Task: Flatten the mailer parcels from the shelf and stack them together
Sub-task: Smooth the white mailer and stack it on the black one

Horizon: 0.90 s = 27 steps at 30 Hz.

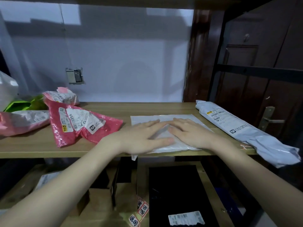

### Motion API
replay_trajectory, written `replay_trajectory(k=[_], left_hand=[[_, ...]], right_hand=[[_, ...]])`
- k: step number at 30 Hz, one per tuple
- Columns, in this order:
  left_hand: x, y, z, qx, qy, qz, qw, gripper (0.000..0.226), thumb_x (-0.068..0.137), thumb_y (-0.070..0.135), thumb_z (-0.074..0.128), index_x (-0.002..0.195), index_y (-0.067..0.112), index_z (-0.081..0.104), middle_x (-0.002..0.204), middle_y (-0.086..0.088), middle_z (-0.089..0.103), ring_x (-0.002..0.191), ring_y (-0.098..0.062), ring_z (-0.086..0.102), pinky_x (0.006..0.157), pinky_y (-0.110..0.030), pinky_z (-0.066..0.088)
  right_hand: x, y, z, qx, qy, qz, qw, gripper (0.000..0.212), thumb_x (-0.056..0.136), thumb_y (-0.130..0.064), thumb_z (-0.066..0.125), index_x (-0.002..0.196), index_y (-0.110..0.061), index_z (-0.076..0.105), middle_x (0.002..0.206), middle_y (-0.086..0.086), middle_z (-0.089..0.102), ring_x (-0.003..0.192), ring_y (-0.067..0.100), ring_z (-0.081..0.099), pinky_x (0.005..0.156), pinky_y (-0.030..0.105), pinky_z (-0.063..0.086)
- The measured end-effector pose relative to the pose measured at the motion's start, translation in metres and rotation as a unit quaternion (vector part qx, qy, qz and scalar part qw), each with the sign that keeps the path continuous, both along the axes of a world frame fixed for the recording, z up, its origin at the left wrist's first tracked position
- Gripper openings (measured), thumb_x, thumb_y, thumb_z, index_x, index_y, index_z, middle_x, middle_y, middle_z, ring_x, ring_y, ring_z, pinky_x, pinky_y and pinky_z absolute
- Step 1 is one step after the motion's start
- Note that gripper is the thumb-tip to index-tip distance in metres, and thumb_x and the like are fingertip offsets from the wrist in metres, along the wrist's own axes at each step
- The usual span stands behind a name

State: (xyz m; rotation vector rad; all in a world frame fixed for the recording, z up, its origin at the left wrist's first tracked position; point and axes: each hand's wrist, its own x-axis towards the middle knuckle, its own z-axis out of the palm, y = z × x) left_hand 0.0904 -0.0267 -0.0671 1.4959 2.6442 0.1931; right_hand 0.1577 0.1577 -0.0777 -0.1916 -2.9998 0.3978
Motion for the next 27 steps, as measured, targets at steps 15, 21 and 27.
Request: replay_trajectory(k=[15, 21, 27], left_hand=[[0.066, -0.021, -0.023, 0.174, -0.025, -0.047, 0.983, 0.085, 0.068, 0.074, 0.054, 0.142, 0.043, 0.026, 0.147, 0.023, 0.030, 0.133, 0.007, 0.027, 0.115, -0.030, 0.020], [0.101, -0.037, -0.022, 0.355, -0.097, 0.000, 0.930, 0.039, 0.095, 0.051, 0.038, 0.131, 0.038, 0.039, 0.140, 0.015, 0.043, 0.129, 0.012, 0.033, 0.104, -0.003, 0.021], [0.097, -0.054, -0.006, 0.482, -0.165, 0.092, 0.856, 0.064, 0.074, 0.075, 0.010, 0.117, 0.046, 0.047, 0.128, 0.017, 0.048, 0.123, 0.001, 0.043, 0.113, -0.029, 0.026]], right_hand=[[0.086, -0.008, -0.004, -0.032, -0.010, 0.139, 0.990, 0.098, 0.068, -0.076, 0.054, 0.145, -0.045, 0.001, 0.158, -0.012, 0.010, 0.145, 0.008, 0.003, 0.120, 0.044, 0.004], [0.115, -0.008, -0.014, 0.096, -0.029, 0.134, 0.986, 0.095, 0.079, -0.042, 0.064, 0.146, -0.043, -0.004, 0.159, -0.003, -0.007, 0.146, 0.014, -0.012, 0.117, 0.049, -0.008], [0.158, -0.011, 0.008, -0.203, 0.116, 0.163, 0.958, 0.051, 0.091, -0.013, 0.051, 0.135, -0.036, 0.037, 0.137, -0.008, 0.044, 0.125, 0.008, 0.043, 0.098, 0.022, 0.038]])
